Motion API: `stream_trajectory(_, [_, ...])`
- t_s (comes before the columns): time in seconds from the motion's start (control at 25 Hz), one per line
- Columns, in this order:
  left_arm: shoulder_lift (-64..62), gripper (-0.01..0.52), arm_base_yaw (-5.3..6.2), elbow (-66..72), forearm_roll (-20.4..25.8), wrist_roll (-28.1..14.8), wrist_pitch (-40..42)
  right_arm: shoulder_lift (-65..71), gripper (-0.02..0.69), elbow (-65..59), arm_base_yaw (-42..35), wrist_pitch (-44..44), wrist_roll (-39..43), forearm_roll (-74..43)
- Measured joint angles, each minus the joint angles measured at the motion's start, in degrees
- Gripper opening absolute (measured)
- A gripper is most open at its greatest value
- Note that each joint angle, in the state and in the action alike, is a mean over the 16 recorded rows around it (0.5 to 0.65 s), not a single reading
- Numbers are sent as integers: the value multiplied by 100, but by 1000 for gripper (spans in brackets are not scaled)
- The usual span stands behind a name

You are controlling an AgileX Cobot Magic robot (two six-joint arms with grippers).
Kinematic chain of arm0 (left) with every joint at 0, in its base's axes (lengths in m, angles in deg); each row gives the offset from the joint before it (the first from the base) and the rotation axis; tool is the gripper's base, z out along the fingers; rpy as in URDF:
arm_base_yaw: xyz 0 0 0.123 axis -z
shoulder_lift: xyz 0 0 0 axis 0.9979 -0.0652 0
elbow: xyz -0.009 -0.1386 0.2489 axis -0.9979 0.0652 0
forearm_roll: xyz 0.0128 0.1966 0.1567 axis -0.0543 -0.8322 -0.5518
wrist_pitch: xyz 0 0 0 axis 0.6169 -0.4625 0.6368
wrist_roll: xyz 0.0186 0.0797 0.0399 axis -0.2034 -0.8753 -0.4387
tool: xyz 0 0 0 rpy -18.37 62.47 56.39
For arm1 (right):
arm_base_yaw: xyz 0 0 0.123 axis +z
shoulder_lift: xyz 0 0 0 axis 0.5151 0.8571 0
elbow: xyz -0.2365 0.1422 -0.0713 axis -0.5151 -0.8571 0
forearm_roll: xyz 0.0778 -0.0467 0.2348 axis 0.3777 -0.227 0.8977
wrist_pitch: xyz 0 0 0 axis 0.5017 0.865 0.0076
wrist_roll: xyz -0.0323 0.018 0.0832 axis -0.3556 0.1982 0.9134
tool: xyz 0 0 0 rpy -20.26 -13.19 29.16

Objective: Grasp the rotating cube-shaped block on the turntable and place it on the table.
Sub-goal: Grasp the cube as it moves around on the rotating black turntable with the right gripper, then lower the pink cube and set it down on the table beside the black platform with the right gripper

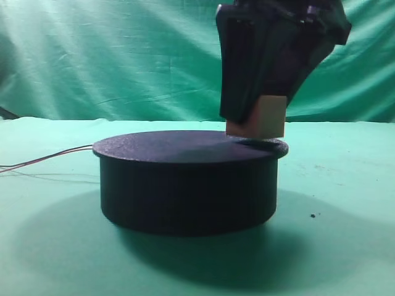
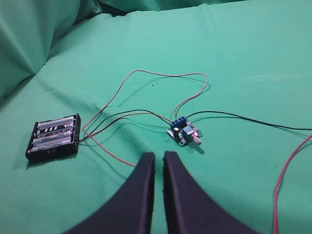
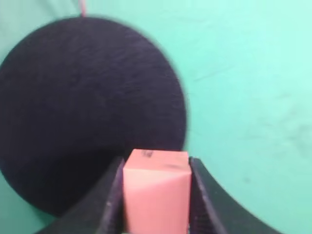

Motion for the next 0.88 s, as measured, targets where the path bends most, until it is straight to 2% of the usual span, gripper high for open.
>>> stream_trajectory(0.28, [0, 0, 0, 0, 0, 0, 0, -185, 239, -845, -360, -554, 369, 53])
stream_trajectory(0.52, [0, 0, 0, 0, 0, 0, 0, -36, 339, -1334, -542, -1071, 250, 360])
stream_trajectory(0.72, [0, 0, 0, 0, 0, 0, 0, -173, 413, -1158, -555, -908, 299, 281])
stream_trajectory(0.88, [0, 0, 0, 0, 0, 0, 0, -618, 387, -904, -558, -473, 439, 103])
